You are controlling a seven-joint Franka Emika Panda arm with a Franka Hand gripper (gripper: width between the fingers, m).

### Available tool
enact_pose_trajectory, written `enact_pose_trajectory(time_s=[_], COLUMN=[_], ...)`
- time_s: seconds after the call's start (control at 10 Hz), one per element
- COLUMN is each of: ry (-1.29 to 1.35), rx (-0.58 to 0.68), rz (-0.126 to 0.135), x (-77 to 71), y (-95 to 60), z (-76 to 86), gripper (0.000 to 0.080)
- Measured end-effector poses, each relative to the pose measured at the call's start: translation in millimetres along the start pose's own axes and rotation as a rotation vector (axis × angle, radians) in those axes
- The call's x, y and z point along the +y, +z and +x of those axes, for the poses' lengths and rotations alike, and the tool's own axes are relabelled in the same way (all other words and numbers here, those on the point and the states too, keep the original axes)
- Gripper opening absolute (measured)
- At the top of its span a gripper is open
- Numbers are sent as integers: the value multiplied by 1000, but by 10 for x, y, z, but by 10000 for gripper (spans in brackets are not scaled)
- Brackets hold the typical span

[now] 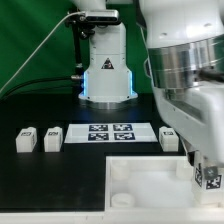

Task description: Assemble one leg

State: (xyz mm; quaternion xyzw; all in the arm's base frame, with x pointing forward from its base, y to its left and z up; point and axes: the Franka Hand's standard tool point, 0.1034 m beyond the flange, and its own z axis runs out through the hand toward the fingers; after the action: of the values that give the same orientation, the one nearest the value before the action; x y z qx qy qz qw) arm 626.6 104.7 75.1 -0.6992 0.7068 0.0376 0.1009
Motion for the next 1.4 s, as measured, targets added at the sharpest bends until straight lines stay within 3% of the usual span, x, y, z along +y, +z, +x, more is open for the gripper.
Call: enact_pose_trajectory(time_s=[0.1,0.3,0.4,0.5,0.7,1.0,1.1,1.2,1.4], ry=[77,74,30,28,-386,-658,-780,-1019,-1316], rx=[-12,-13,-12,-12,6,9,16,34,38], rz=[27,31,30,30,14,13,2,-28,-49], x=[14,21,22,24,16,15,16,-10,-27], y=[1,7,10,12,14,18,17,7,27], z=[15,8,9,6,-40,-17,-21,-47,-23], gripper=[304,304,481,597,638,647,649,649,649])
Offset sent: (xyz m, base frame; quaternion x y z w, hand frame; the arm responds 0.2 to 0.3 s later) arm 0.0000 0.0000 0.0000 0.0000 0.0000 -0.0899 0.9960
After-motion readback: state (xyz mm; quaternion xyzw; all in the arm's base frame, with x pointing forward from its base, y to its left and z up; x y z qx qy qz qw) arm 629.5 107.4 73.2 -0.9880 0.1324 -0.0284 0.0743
